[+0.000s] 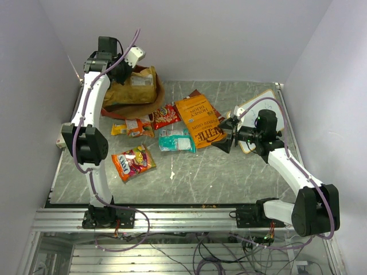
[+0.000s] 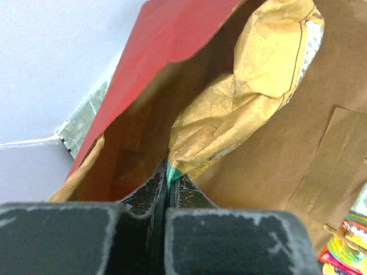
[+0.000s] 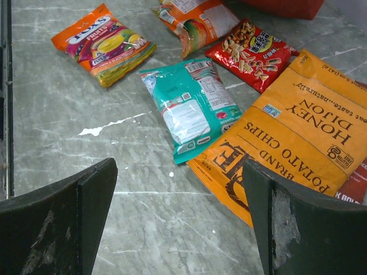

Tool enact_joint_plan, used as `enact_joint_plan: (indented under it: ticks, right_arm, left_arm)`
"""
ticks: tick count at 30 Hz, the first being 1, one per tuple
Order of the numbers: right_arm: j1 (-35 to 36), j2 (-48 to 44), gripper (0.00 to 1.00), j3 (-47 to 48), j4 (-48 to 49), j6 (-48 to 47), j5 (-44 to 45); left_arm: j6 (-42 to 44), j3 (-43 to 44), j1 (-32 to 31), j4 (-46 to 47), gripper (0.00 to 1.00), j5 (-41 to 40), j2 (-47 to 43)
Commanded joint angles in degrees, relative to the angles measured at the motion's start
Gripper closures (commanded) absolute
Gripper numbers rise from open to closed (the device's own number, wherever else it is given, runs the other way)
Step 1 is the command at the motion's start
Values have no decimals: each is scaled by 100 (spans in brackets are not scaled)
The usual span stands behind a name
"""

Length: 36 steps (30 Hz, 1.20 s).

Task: Place the snacks into the paper bag
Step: Place the snack in the paper bag.

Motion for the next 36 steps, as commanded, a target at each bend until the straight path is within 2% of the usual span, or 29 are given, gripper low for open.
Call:
enact_joint_plan:
  ticks: [1,7,15,18,27,36]
  right_arm:
    - [-34,-85,9,130,63,30,-102]
    - [-37,-86,9,121,56,6,-98]
    - [-37,-64,9,120,38,-43,-59]
    - [-34,-56,9,118,28,-55,-59]
    - [-42,20,9,131,-34,-145,-8]
    - [-34,162,9,145,-56,-196,47]
  left_arm:
    - [195,114,31,-320,93,237,-69]
    - [-104,-276,31,424,93,-167,-395]
    - [-1298,-374,22,1334,93,-765,-494]
    - [-1484,-383,31,1613,93,-928,-489]
    - [-1060,-1093,27,2795,93,-925,-596]
    - [-758,-946,31,3473,93,-1400,-246]
